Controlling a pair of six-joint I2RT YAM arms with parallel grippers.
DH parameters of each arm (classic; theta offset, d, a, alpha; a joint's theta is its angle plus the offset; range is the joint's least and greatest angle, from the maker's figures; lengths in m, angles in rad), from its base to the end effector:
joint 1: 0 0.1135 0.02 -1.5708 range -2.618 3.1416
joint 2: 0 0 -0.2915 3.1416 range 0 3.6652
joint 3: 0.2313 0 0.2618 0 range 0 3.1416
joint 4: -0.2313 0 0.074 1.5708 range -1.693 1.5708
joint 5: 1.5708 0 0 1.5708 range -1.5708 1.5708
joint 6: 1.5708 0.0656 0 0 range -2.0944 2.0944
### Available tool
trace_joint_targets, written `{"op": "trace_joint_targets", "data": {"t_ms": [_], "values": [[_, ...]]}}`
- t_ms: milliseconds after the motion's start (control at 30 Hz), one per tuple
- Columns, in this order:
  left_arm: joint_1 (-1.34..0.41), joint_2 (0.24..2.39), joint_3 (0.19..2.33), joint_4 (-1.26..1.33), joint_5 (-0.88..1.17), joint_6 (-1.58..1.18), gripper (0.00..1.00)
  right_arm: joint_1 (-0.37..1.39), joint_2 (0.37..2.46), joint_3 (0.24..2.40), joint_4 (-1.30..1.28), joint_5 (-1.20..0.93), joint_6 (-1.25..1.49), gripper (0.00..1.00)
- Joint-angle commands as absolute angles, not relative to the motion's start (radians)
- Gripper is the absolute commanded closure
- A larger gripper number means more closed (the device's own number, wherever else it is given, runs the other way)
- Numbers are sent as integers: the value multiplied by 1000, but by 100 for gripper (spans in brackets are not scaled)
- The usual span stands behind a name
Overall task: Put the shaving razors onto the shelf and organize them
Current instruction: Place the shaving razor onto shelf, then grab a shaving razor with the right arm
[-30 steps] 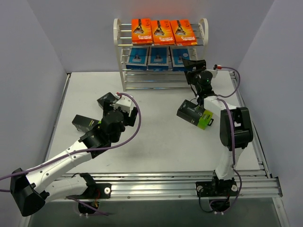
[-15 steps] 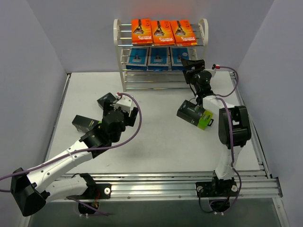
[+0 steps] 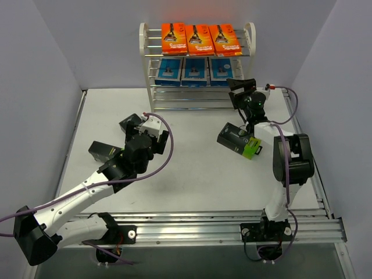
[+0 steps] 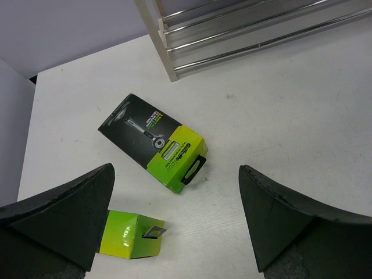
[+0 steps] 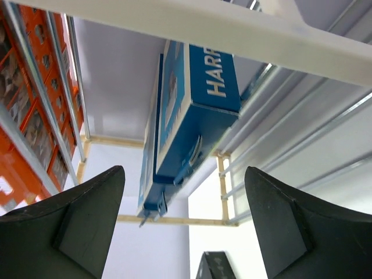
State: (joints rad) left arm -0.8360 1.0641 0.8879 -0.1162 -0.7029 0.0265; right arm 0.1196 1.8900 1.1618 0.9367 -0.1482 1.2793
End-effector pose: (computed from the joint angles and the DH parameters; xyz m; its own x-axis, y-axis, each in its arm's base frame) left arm 0.2049 -0.1635 0.3470 -0.1892 0.2395 -0.9523 0.1562 0.9648 0.2116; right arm 0.4729 0.0666 0.2942 -0.1913 0.9311 -0.3104 -0.2720 0.2536 0.9283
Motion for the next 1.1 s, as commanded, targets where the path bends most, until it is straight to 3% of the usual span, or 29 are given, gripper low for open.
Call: {"op": "trace_joint_targets", "data": {"t_ms": [0,200,400,533,667,1067], "values": [[-822,1055,911,-89,-716,43,3,103,1751,1103,974,-195,1239,20],[-804,1034,896,-63,-727,67,3,81,1614,974,918,-268,1174,18],[-767,1038,914,-87,-690,54,4,80,1473,850,685,-385,979,18],[-750,1043,920,-103,-686,52,5,68,1379,816,348,-324,809,16],[-749,1049,928,-120,-667,37,5,57,1248,721,233,-264,739,0],[-750,1069,939,-141,-649,28,6,32,895,493,100,-169,756,0]]}}
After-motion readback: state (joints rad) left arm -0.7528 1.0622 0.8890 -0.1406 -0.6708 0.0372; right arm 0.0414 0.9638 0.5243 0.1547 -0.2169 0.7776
